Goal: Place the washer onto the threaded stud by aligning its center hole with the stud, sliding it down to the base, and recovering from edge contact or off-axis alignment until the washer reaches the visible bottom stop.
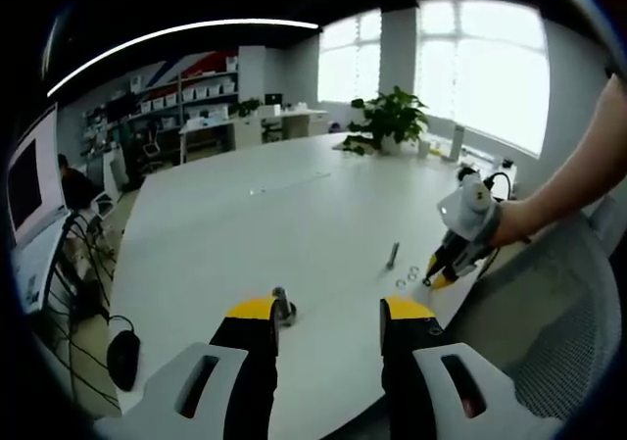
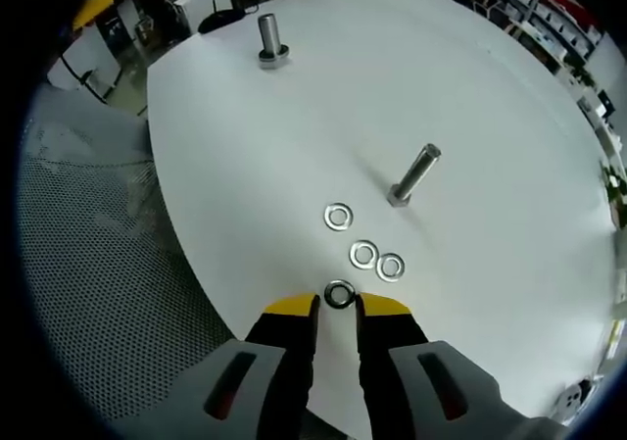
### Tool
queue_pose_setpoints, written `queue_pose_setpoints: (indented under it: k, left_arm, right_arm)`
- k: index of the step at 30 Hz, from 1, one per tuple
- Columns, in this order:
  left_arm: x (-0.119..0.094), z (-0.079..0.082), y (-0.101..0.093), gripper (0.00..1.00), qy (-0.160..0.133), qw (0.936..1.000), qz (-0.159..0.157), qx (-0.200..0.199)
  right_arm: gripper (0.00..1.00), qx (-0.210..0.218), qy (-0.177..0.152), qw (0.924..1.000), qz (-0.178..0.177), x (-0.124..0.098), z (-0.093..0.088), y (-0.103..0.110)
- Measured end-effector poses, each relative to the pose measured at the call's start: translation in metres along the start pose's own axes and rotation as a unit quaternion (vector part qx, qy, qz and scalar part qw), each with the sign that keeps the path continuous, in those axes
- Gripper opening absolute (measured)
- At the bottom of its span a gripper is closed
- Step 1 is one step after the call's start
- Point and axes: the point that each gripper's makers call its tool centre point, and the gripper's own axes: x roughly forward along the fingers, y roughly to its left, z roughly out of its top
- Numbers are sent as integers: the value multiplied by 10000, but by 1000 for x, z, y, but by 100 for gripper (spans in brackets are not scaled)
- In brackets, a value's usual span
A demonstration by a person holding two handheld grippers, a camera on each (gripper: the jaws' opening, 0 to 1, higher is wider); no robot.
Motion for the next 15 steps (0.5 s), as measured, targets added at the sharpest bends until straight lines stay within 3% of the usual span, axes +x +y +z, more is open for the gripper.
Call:
queue_pose_setpoints:
  k: [15]
  left_arm:
    - [1,-4,2,40,65,9999,20,-105]
  right_arm:
    - [18,-65,-52,9999,138,0,4,1]
